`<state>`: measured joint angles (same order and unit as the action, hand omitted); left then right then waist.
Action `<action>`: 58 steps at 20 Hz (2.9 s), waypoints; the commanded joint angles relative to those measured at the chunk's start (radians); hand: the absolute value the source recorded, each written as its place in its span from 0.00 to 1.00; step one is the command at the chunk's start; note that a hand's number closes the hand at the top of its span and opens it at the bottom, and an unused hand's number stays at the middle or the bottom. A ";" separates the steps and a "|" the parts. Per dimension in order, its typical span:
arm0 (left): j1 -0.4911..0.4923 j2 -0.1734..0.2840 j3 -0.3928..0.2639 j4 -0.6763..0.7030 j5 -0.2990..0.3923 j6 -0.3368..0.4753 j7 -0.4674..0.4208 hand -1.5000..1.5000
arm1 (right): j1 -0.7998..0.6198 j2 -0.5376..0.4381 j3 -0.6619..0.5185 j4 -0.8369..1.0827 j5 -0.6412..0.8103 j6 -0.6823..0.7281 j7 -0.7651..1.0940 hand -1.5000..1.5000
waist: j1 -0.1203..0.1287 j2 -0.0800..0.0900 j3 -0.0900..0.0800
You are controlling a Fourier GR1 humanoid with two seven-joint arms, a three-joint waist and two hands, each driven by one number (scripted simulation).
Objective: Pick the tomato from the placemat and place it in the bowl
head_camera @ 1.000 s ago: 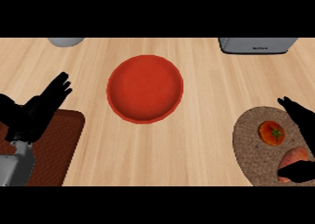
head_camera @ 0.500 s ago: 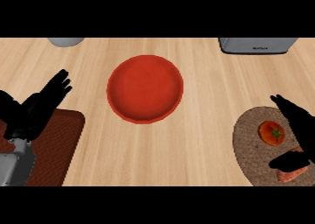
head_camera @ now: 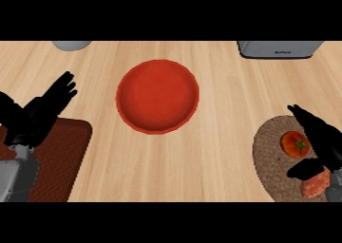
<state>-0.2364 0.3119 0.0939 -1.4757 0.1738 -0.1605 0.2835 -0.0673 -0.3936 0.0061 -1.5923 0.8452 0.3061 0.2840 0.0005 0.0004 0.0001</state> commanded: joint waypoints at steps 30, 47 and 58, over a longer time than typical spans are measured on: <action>0.030 -0.054 0.059 -0.005 -0.067 -0.073 -0.025 0.50 | -0.202 0.072 -0.087 0.561 0.152 -0.337 -0.326 1.00 | 0.002 0.000 0.000; 0.006 -0.084 0.057 -0.009 -0.099 -0.038 -0.013 0.50 | 0.191 0.260 0.153 -0.051 0.293 -0.130 0.066 1.00 | -0.017 -0.004 -0.001; -0.021 -0.088 0.054 -0.032 -0.097 -0.025 0.052 0.50 | 0.287 0.321 0.404 -0.722 0.375 0.235 0.356 1.00 | -0.012 -0.004 -0.002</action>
<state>-0.2315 0.2328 0.1542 -1.5093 0.0896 -0.2065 0.3172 0.2193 -0.0944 0.3421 -2.1013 1.2008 0.3872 0.5279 -0.0101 -0.0033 -0.0009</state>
